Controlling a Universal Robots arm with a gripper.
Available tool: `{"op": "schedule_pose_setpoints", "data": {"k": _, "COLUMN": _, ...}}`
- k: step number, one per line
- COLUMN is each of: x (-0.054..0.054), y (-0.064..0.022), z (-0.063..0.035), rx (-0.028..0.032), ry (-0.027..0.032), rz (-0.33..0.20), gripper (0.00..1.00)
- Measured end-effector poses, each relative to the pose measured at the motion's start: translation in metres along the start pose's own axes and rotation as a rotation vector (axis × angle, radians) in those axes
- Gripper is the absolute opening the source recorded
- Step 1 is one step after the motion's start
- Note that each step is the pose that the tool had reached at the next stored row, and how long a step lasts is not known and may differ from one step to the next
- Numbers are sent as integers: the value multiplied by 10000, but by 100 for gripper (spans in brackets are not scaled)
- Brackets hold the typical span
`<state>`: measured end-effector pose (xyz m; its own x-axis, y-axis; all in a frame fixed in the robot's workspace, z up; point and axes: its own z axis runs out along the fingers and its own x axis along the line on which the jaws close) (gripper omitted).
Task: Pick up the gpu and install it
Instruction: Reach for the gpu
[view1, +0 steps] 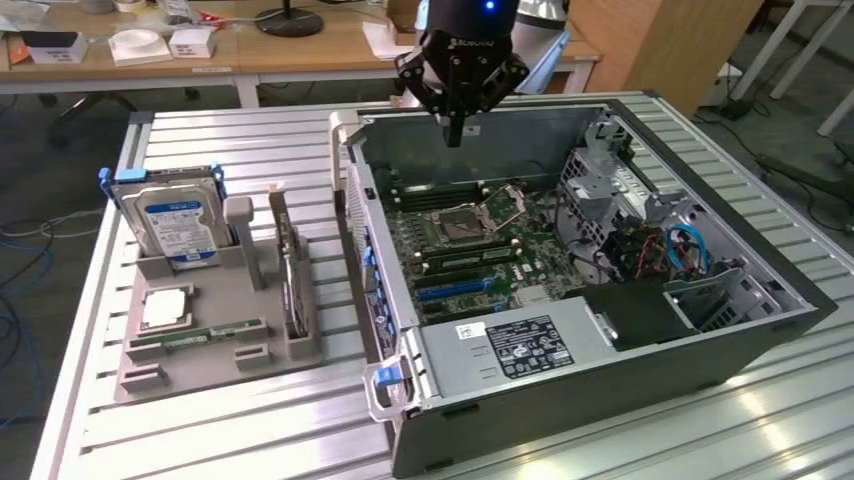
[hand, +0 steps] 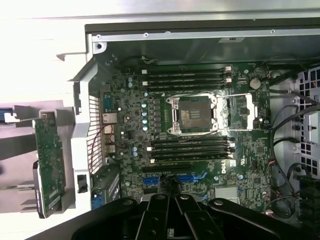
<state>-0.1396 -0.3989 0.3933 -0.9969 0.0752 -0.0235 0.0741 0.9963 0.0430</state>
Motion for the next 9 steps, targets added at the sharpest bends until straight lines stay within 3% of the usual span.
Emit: {"op": "schedule_pose_setpoints", "data": {"k": 9, "x": 124, "y": -9, "z": -3, "rx": 1, "ry": 0, "rz": 0, "gripper": 10}}
